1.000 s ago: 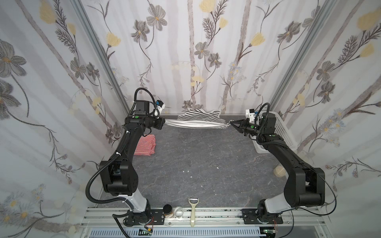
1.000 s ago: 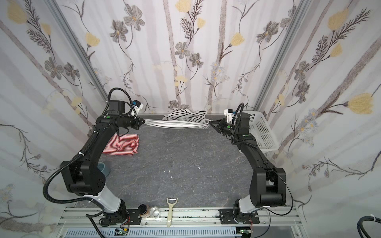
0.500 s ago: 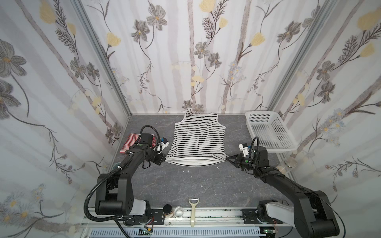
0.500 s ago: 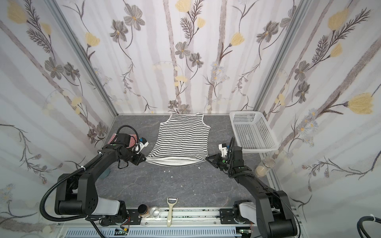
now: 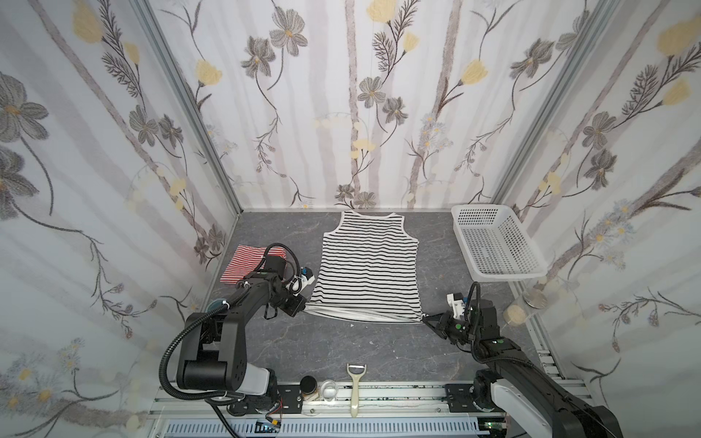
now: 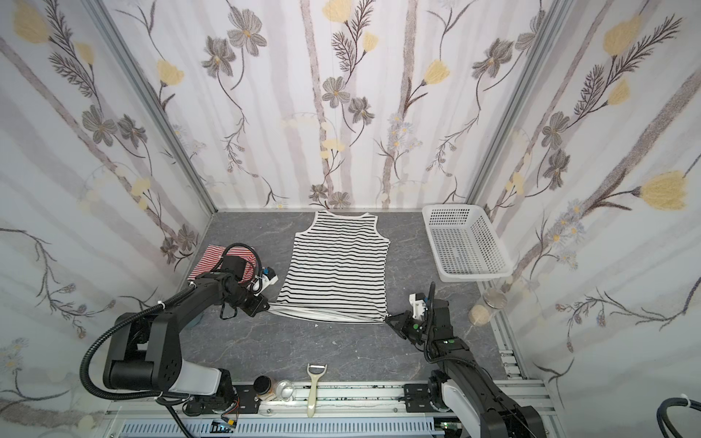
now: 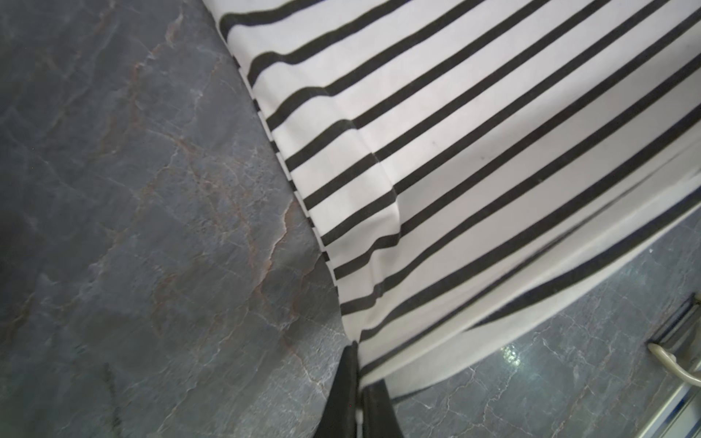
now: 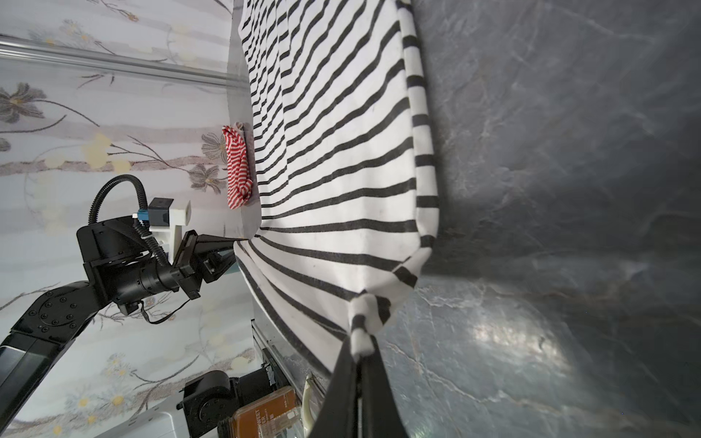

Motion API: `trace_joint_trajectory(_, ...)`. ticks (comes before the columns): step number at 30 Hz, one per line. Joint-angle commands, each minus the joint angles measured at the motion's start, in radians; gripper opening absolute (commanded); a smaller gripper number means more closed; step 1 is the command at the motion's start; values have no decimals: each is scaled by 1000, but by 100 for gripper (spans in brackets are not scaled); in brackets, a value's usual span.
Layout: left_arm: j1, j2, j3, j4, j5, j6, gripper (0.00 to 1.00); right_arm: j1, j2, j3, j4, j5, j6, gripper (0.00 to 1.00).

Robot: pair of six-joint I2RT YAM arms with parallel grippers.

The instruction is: Fold and stack the tank tops

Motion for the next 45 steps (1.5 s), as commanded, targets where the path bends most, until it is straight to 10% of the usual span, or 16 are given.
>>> trace_joint_trajectory(1, -12, 18, -12, -21, -43, 42, 0, 1, -38, -22, -30, 57, 17, 0)
trace_joint_trajectory(13, -91, 46, -42, -29, -124, 66, 5, 11, -105, -58, -104, 108, 8, 0)
trace_joint_trajectory(18, -94, 9, -51, -63, -131, 101, 7, 14, -150, -48, -176, 159, 2, 16)
trace_joint_trajectory(28, -64, -35, 49, -250, -103, 212, 32, 51, -182, 82, -299, 241, -12, 29)
trace_joint_trajectory(45, -230, 303, 327, -165, 157, 57, 31, 377, 296, 238, 31, 317, 92, 26)
